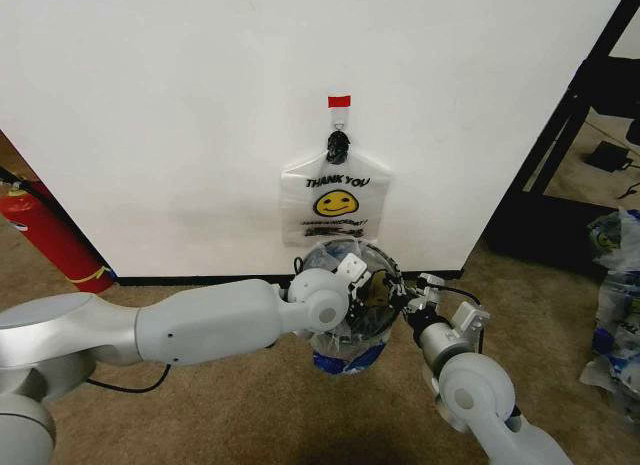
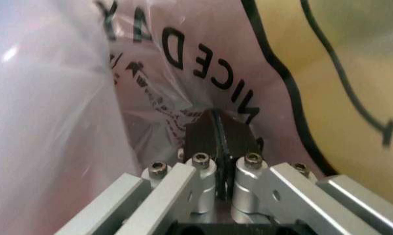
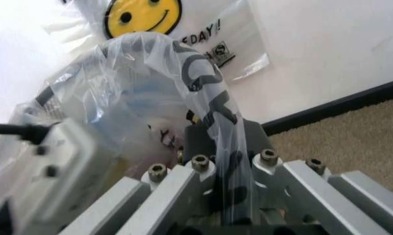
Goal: Pick up the garbage bag from the wall and place it over the trash bin.
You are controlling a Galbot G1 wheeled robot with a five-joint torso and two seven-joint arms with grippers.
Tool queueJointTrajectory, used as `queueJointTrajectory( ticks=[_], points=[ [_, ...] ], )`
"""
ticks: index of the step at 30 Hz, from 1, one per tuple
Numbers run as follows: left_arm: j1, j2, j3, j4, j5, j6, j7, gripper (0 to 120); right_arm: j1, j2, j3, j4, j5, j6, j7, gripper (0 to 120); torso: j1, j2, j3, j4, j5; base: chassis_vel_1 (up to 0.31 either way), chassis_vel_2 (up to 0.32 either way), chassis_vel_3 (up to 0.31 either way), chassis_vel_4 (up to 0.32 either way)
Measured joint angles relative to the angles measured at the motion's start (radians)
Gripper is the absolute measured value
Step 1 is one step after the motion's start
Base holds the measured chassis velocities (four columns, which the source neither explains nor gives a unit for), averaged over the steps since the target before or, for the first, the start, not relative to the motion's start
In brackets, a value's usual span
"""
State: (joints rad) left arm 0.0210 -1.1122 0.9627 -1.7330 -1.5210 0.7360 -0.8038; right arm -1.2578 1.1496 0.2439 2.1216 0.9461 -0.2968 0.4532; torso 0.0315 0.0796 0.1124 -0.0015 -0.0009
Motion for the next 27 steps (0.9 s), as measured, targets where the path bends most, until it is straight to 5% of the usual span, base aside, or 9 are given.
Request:
queueJointTrajectory(
  ticks=[27],
  points=[
    [0.073, -0.035, 0.021, 0.126, 0.074, -0.001, 0.041, 0, -0.022, -0.006, -0.003, 0.043, 0.021, -0.003, -0.001, 1, 0.000, 0.000, 0.000, 0.0000, 0.0000, 0.000, 0.000, 0.000, 0.000]
  ],
)
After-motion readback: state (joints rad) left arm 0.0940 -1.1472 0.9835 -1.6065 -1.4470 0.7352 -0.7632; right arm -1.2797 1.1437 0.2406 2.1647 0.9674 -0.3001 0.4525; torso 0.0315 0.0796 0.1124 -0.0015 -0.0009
